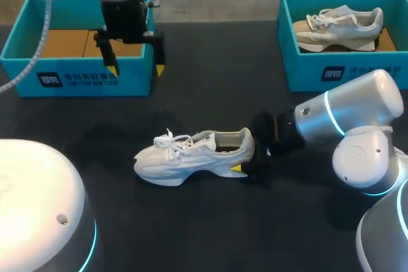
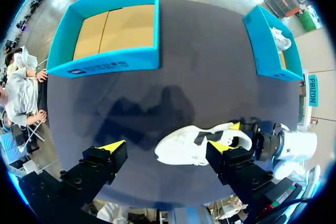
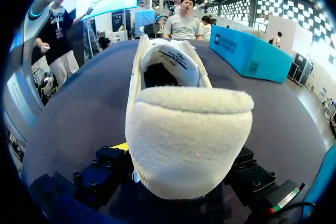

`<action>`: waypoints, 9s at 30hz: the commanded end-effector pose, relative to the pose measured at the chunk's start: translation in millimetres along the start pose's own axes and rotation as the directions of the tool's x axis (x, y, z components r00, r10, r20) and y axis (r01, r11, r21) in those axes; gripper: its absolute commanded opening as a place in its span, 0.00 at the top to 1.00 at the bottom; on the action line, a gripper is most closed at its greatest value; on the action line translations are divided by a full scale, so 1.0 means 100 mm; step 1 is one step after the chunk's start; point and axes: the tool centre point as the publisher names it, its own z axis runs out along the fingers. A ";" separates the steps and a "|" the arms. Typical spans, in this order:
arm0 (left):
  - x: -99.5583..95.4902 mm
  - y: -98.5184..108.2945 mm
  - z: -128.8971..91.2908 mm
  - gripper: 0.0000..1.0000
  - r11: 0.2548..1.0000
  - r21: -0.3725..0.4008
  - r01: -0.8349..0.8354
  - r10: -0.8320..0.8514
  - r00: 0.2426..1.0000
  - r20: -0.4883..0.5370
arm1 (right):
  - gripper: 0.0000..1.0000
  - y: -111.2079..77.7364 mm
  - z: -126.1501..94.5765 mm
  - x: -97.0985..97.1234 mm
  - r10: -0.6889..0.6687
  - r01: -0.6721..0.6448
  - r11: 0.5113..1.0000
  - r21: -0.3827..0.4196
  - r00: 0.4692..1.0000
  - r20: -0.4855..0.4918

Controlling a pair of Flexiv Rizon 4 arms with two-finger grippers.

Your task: Take the shoe out of the shoebox, open the shoe tongue, remove and reinsert the insole, then place the shoe into the shoebox

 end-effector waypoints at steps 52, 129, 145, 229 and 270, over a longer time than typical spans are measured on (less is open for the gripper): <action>1.49 0.65 1.20 0.00 0.963 -0.081 -0.259 0.258 0.966 -0.017 | 1.00 -0.02 0.07 0.00 0.001 -0.001 1.000 0.004 1.000 0.003; 0.69 0.69 1.17 1.00 1.000 0.013 -0.005 0.005 0.998 0.065 | 1.00 -0.02 0.07 0.00 0.001 -0.001 1.000 0.004 1.000 0.003; 0.33 1.00 1.16 1.00 0.995 0.068 0.068 -0.067 0.998 -0.010 | 1.00 -0.02 0.07 0.00 0.001 -0.001 1.000 0.004 1.000 0.003; 0.76 0.04 0.23 1.00 0.422 0.106 -0.900 0.899 0.431 0.075 | 1.00 -0.02 0.07 0.00 0.001 -0.001 1.000 0.004 1.000 0.003; 0.86 0.60 0.42 1.00 0.239 0.122 -0.963 0.969 0.245 0.039 | 1.00 -0.02 0.07 0.00 0.001 -0.001 1.000 0.004 1.000 0.003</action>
